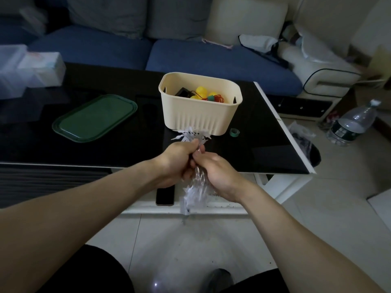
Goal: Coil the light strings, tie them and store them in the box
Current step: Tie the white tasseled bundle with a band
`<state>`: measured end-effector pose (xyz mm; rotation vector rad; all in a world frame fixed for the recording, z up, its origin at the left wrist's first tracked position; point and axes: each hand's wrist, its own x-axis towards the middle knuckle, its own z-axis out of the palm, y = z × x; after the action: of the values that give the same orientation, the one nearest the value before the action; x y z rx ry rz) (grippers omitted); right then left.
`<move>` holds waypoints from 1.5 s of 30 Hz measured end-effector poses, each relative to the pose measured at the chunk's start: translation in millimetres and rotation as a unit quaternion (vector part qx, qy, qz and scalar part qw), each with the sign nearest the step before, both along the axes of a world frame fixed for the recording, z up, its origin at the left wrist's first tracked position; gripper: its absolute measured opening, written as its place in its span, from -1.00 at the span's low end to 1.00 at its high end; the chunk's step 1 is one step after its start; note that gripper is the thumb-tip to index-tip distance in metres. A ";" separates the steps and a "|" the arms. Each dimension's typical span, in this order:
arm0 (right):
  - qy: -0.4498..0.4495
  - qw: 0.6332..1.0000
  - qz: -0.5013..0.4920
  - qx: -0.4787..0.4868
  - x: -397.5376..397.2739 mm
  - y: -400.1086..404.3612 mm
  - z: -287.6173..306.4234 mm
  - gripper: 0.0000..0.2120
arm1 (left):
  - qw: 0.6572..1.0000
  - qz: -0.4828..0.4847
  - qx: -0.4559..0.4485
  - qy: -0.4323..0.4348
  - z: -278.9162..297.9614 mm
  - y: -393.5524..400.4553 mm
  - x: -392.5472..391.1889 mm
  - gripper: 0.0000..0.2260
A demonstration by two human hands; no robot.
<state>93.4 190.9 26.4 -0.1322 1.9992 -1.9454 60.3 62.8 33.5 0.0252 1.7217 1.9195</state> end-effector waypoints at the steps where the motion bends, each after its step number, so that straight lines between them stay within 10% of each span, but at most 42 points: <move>1: 0.019 0.999 0.000 0.034 -1.0 3.4 1.7 -0.66 | 1.000 0.013 0.015 -0.001 2.6 0.7 0.8 -0.64; 12: 0.104 0.890 -0.286 0.339 -40.0 82.1 -4.5 -0.80 | 0.998 0.041 0.041 -0.006 4.3 -0.1 -5.2 -0.67; 19: 0.035 0.866 -0.117 0.485 -99.6 89.0 -10.3 -0.30 | 1.000 0.004 0.022 -0.009 -2.0 3.8 -1.5 -0.67; 24: 0.064 0.799 -0.121 0.585 -115.5 89.3 -29.0 -0.53 | 0.999 -0.002 0.039 -0.026 -3.4 6.1 -0.8 -0.67; 32: 0.111 0.862 -0.189 0.457 -71.2 73.7 -35.1 -0.88 | 1.000 -0.003 -0.011 -0.005 -7.3 4.6 1.9 -0.67; 37: -0.023 0.983 -0.135 0.120 -28.2 47.2 -6.9 -0.86 | 0.998 0.056 -0.035 -0.009 -6.6 2.8 3.0 -0.67; 45: 0.039 0.988 -0.147 0.002 14.1 14.9 13.7 -0.81 | 0.997 0.067 -0.042 -0.026 2.2 -1.2 6.9 -0.63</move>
<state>107.5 205.8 40.1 0.0947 2.1775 -2.1408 67.1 61.7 35.7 -0.1744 1.8071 1.9214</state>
